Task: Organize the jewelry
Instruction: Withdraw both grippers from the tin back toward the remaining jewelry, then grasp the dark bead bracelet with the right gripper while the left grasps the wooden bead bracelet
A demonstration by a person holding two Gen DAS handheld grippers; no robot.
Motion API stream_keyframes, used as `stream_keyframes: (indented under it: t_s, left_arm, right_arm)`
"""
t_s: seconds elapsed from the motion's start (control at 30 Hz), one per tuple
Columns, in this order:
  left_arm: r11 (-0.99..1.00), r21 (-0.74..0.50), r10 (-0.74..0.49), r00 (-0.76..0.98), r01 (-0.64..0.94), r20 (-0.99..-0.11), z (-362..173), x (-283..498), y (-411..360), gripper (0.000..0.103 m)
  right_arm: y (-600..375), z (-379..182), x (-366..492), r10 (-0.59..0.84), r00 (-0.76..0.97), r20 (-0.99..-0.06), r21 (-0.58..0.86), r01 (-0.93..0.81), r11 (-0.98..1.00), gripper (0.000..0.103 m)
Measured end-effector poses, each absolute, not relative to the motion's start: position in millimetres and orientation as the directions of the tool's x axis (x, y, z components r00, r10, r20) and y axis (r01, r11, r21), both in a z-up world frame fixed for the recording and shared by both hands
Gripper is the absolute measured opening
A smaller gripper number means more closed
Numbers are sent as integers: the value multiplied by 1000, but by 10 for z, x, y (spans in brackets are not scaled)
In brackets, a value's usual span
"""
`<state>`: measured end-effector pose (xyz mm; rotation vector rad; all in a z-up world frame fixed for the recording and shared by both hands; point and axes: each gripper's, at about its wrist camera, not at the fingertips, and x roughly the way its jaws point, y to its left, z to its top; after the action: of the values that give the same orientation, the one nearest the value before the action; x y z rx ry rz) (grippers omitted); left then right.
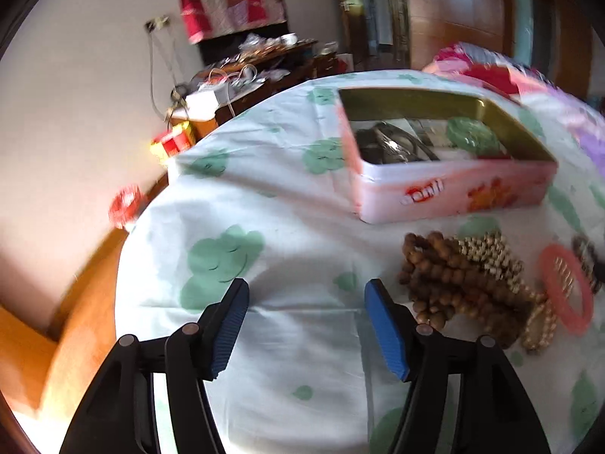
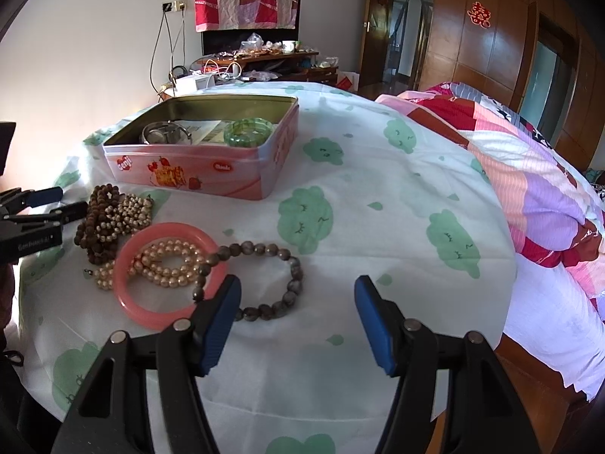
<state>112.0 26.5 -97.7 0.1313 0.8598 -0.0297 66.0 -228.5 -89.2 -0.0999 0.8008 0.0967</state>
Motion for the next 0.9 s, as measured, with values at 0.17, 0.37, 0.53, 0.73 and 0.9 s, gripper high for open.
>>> stream_keyframes:
  t_s: [0.17, 0.37, 0.53, 0.73, 0.9]
  left_arm:
    - [996, 7, -51, 655, 85, -754, -817, 976, 178, 65]
    - [987, -19, -121, 662, 159, -739, -692, 872, -121, 65]
    - [978, 35, -99, 604, 207, -791, -923, 876, -284, 66]
    - [982, 94, -30, 627, 164, -779, -949, 905, -136, 74]
    - [987, 122, 30, 624, 106, -781, -976, 979, 110, 74]
  right_arm:
    - [-2290, -905, 670, 46, 693, -719, -51, -120, 992, 64]
    - [-2278, -880, 654, 42, 701, -712, -61, -122, 991, 64]
    - [-2299, -889, 665, 47, 699, -713, -52, -119, 992, 64]
    - [-2285, -895, 671, 48, 699, -713, -55, -124, 991, 64]
    - [-2274, -900, 676, 57, 697, -715, -50, -132, 990, 64]
